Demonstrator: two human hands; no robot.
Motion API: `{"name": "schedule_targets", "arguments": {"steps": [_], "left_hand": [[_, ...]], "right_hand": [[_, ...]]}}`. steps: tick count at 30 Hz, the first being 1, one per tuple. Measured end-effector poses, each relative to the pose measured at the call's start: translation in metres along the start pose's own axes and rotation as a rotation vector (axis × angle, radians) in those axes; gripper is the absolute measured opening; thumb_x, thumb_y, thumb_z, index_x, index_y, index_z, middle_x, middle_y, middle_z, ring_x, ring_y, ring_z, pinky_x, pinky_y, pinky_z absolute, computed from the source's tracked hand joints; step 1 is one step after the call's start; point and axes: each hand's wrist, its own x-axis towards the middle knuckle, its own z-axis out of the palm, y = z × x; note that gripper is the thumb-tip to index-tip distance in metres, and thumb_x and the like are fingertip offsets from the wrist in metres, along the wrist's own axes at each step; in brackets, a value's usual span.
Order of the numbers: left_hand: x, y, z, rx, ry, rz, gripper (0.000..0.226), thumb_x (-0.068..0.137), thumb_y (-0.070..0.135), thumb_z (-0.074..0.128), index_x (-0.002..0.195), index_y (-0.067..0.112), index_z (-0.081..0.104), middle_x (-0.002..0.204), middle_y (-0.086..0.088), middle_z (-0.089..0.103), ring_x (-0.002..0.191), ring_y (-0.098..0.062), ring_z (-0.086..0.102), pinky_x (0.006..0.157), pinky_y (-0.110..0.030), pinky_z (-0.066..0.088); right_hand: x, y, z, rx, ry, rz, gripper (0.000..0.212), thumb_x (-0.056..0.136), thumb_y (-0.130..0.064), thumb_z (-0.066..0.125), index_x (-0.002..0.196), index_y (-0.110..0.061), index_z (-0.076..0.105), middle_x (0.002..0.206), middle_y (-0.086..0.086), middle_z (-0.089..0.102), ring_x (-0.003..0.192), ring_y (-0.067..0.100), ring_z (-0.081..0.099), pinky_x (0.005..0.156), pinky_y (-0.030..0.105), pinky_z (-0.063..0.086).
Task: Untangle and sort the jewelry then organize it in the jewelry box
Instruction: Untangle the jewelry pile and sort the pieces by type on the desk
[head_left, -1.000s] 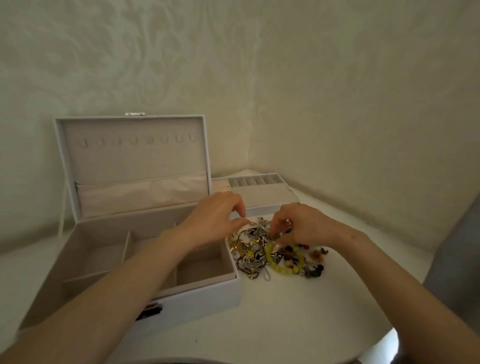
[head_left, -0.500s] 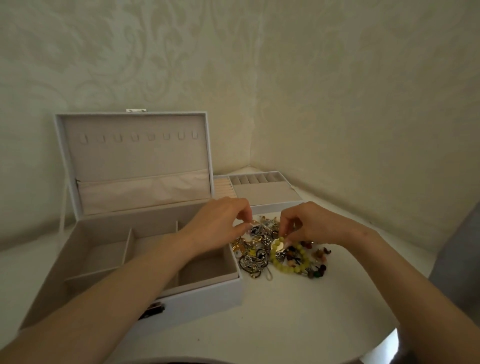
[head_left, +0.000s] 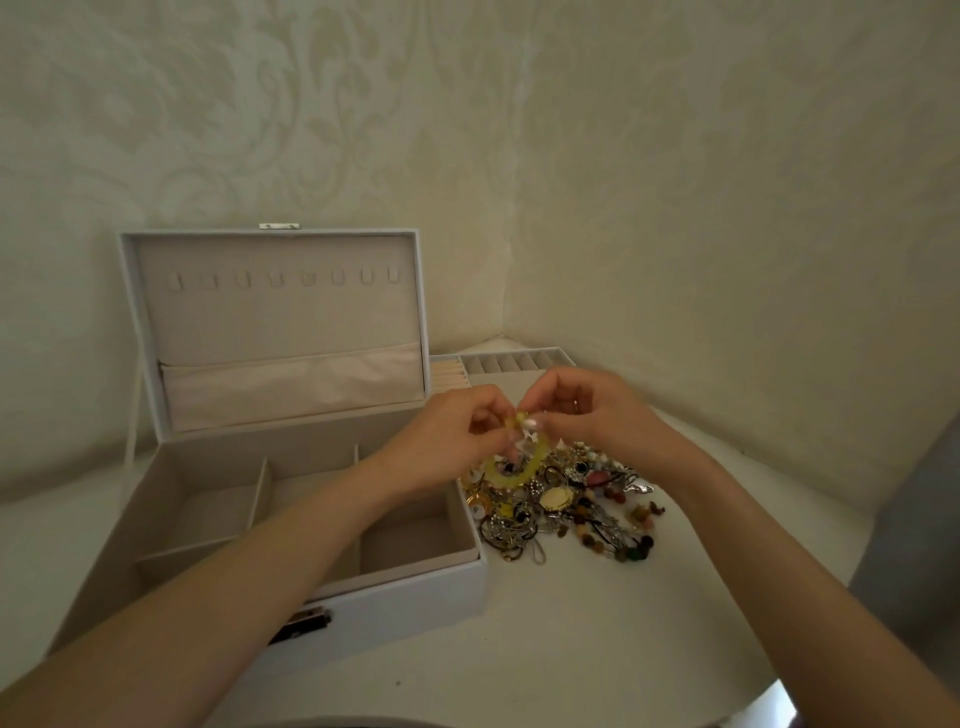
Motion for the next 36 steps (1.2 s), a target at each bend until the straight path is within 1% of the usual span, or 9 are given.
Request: {"name": "schedule_targets", "arguments": {"steps": [3, 7, 11, 15, 19, 22, 25, 29, 36], "left_hand": [[0.000, -0.001, -0.002, -0.035, 0.083, 0.012, 0.011, 0.086, 0.010, 0.065, 0.083, 0.019, 0.059, 0.073, -0.001, 0.070, 0.070, -0.010, 0.069, 0.071, -0.021, 0.054], [0.001, -0.003, -0.003, 0.056, 0.135, 0.044, 0.004, 0.086, 0.020, 0.066, 0.083, 0.019, 0.063, 0.074, 0.003, 0.069, 0.070, -0.008, 0.065, 0.067, -0.018, 0.051], [0.000, -0.008, -0.003, 0.202, 0.075, 0.059, 0.009, 0.085, 0.027, 0.066, 0.088, 0.018, 0.068, 0.081, 0.006, 0.068, 0.079, -0.009, 0.062, 0.077, -0.026, 0.049], [-0.002, -0.001, -0.004, 0.188, 0.039, 0.091, 0.002, 0.086, 0.025, 0.064, 0.085, 0.026, 0.065, 0.080, 0.006, 0.068, 0.077, -0.009, 0.064, 0.078, -0.029, 0.052], [-0.001, 0.006, -0.003, 0.165, 0.015, 0.118, 0.007, 0.088, 0.022, 0.063, 0.083, 0.027, 0.062, 0.071, 0.011, 0.066, 0.069, -0.003, 0.062, 0.069, -0.019, 0.049], [0.001, 0.010, 0.000, 0.188, 0.025, 0.130, 0.007, 0.088, 0.020, 0.064, 0.085, 0.026, 0.064, 0.071, 0.012, 0.064, 0.066, 0.001, 0.058, 0.063, -0.013, 0.044], [0.001, 0.014, -0.002, 0.159, 0.086, 0.126, 0.008, 0.087, 0.019, 0.065, 0.085, 0.027, 0.064, 0.073, 0.009, 0.065, 0.068, -0.003, 0.060, 0.066, -0.019, 0.048], [-0.006, 0.015, -0.018, 0.254, 0.161, 0.088, 0.008, 0.087, 0.024, 0.064, 0.094, 0.022, 0.061, 0.082, 0.014, 0.062, 0.075, 0.000, 0.058, 0.069, -0.016, 0.046], [-0.017, -0.011, -0.071, 0.385, 0.459, -0.106, 0.009, 0.088, 0.020, 0.062, 0.097, 0.017, 0.062, 0.091, 0.002, 0.065, 0.083, -0.015, 0.061, 0.079, -0.030, 0.049]], "right_hand": [[0.003, 0.005, 0.002, -0.018, -0.011, 0.003, 0.018, 0.084, 0.000, 0.067, 0.095, -0.013, 0.065, 0.079, 0.004, 0.062, 0.071, 0.014, 0.058, 0.066, 0.021, 0.049], [0.004, 0.011, -0.001, -0.023, 0.012, 0.032, 0.027, 0.083, 0.002, 0.067, 0.102, -0.017, 0.063, 0.080, -0.002, 0.063, 0.075, 0.011, 0.059, 0.071, 0.022, 0.049], [0.005, 0.025, -0.015, -0.215, 0.216, 0.068, 0.025, 0.082, -0.003, 0.069, 0.088, -0.027, 0.067, 0.078, -0.006, 0.065, 0.066, 0.002, 0.055, 0.064, 0.018, 0.044], [-0.001, 0.037, -0.029, -0.346, 0.328, 0.141, 0.029, 0.081, -0.003, 0.070, 0.078, -0.031, 0.067, 0.077, -0.007, 0.064, 0.064, 0.005, 0.052, 0.059, 0.016, 0.041], [-0.015, 0.012, -0.019, -0.145, 0.138, 0.126, 0.011, 0.086, -0.016, 0.068, 0.092, -0.025, 0.069, 0.080, -0.006, 0.070, 0.063, 0.000, 0.057, 0.058, 0.014, 0.043], [-0.019, -0.003, 0.001, -0.155, -0.050, 0.130, 0.018, 0.085, -0.025, 0.069, 0.102, -0.026, 0.064, 0.088, 0.000, 0.072, 0.063, 0.009, 0.063, 0.056, 0.016, 0.046], [-0.014, -0.003, 0.015, -0.093, 0.015, 0.096, 0.014, 0.086, -0.010, 0.068, 0.096, -0.018, 0.063, 0.078, 0.007, 0.071, 0.054, 0.014, 0.061, 0.051, 0.024, 0.047], [-0.012, 0.001, 0.010, -0.028, 0.153, 0.093, 0.006, 0.090, -0.007, 0.062, 0.089, -0.011, 0.066, 0.064, 0.005, 0.065, 0.049, 0.010, 0.054, 0.046, 0.018, 0.042], [-0.005, 0.032, -0.005, -0.343, 0.063, 0.306, 0.012, 0.092, -0.011, 0.060, 0.090, -0.017, 0.070, 0.065, -0.002, 0.058, 0.044, -0.001, 0.046, 0.047, 0.013, 0.036]]}}
